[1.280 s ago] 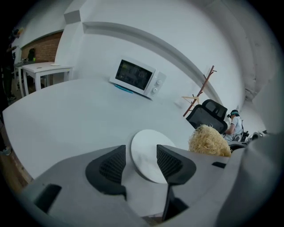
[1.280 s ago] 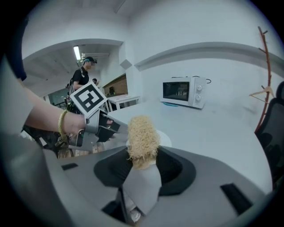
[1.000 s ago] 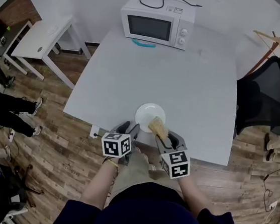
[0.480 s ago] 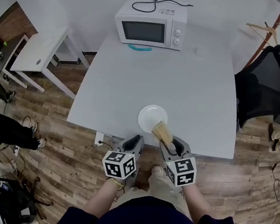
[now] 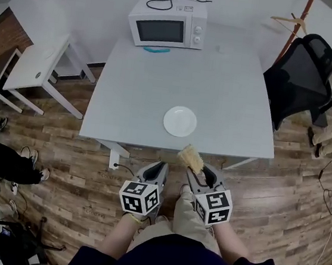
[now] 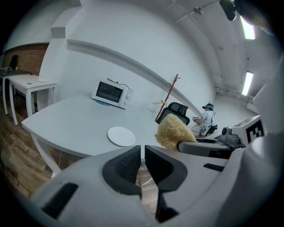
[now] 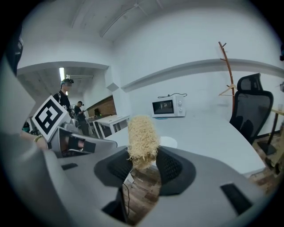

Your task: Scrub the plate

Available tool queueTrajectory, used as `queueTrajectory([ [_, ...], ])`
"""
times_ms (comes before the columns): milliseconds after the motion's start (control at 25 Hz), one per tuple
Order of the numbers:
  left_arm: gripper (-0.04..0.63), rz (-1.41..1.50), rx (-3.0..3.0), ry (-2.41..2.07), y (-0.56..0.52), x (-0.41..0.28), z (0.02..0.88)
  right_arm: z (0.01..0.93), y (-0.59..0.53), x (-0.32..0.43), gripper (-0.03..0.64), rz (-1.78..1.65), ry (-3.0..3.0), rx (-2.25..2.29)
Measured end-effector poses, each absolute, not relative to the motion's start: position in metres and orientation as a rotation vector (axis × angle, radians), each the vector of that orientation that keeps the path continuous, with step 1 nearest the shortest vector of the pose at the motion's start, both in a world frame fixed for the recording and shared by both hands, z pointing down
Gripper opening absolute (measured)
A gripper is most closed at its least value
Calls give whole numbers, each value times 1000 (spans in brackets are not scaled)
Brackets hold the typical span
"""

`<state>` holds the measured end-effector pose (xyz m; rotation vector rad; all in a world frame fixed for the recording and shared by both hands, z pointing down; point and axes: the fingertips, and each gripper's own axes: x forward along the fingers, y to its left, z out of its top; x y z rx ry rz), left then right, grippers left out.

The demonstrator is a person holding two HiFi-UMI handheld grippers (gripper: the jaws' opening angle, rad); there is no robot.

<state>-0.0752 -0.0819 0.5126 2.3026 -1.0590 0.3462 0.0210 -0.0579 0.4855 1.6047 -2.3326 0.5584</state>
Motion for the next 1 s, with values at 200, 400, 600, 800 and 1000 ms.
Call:
queueTrajectory([
  [200, 38, 363, 2364, -1036, -44, -89, 502, 472, -15, -1, 163, 537, -2342, 1635],
  [400, 38, 354, 2389, -1013, -9, -104, 492, 465, 22, -22, 163, 524, -2357, 1648],
  [600, 38, 346, 2407, -1014, 18, -121, 484, 458, 51, -43, 163, 495, -2381, 1643],
  [800, 38, 326, 2406, -1009, 36, -128, 482, 452, 67, -54, 163, 460, -2395, 1646],
  [1000, 38, 311, 2427, -993, 41, -127, 475, 444, 72, -57, 161, 427, -2389, 1679],
])
